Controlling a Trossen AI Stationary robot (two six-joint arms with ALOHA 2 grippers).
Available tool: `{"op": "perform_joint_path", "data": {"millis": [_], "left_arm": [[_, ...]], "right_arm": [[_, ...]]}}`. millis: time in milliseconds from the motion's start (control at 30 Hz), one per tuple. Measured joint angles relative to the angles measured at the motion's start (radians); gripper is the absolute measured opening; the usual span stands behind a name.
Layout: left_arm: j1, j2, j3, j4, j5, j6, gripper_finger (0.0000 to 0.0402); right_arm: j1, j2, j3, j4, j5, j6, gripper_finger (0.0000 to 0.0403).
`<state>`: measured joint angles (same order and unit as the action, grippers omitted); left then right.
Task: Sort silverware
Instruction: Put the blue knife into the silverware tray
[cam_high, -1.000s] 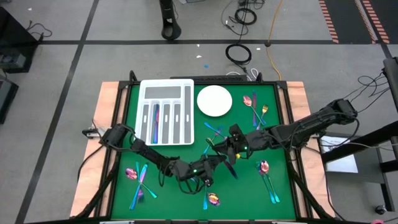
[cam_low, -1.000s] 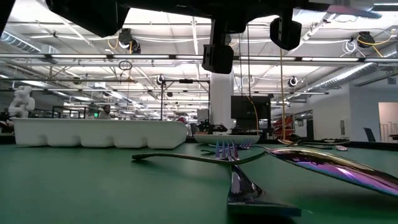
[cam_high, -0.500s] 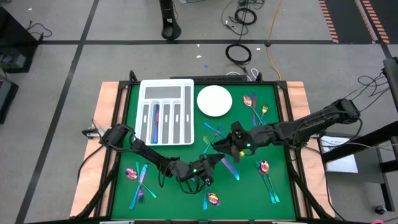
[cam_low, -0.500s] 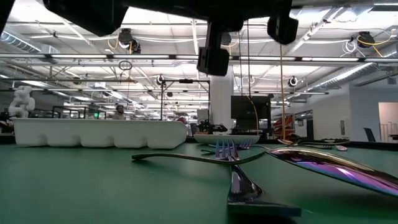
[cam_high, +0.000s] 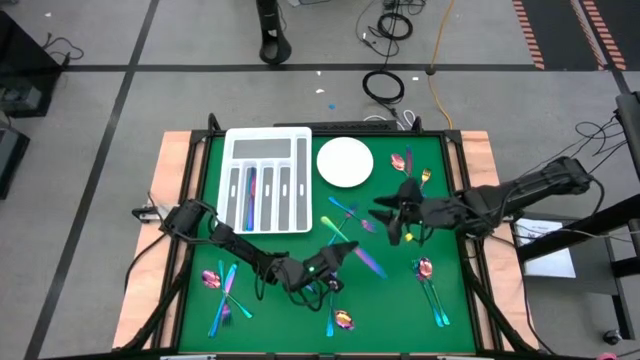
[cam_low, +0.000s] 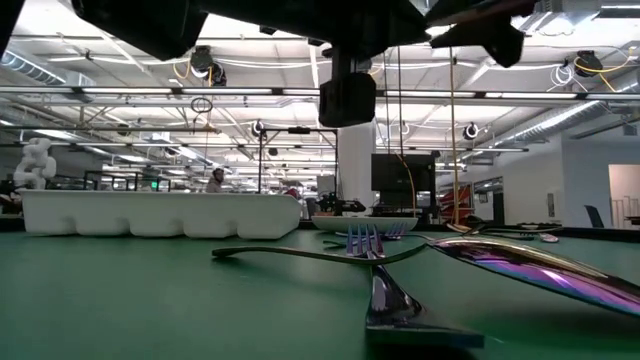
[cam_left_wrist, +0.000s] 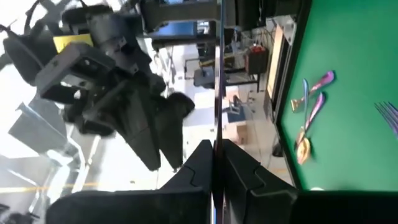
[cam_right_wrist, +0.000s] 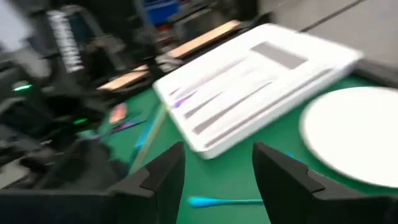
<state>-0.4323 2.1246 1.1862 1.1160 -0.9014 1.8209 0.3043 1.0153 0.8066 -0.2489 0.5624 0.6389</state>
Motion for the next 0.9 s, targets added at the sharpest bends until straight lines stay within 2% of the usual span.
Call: {"op": "perform_joint_path", "data": {"millis": [100,267,400,500,633,733,833,900], "left_arm": [[0.000,0.000,0.000,0.000,-0.034,-0.009,0.0011],[0.000,-0.062,-0.051,-0.001,-0.121,-0.070,0.0011],[0.015,-0.200,-0.169,-0.028,-0.171,-0.200,0.0011],[0.039,-0.343,-0.263,-0.113,-0.202,-0.343,0.0011],[0.100,-0.556,-0.341,-0.365,-0.234,-0.667,0.0011],[0.176,-0.706,-0.360,-0.705,-0.225,-1.052,0.0011],[0.284,-0.816,-0.360,-1.062,-0.096,-1.467,0.0011],[0.369,-0.857,-0.360,-1.240,0.022,-1.703,0.0011]], "right_arm": [[0.013,-0.006,0.000,-0.020,0.109,-0.005,0.0172],[0.037,-0.004,-0.002,-0.014,0.210,-0.051,0.0172],[0.054,-0.003,-0.027,-0.010,0.247,-0.050,0.0172],[0.058,-0.003,-0.049,-0.009,0.251,-0.035,0.0172],[0.058,-0.003,-0.082,-0.009,0.255,0.007,0.0171],[0.058,-0.003,-0.101,-0.009,0.274,0.038,0.0171],[0.058,-0.002,-0.113,-0.014,0.277,0.046,0.0171],[0.058,-0.003,-0.114,-0.010,0.279,0.041,0.0171]]}}
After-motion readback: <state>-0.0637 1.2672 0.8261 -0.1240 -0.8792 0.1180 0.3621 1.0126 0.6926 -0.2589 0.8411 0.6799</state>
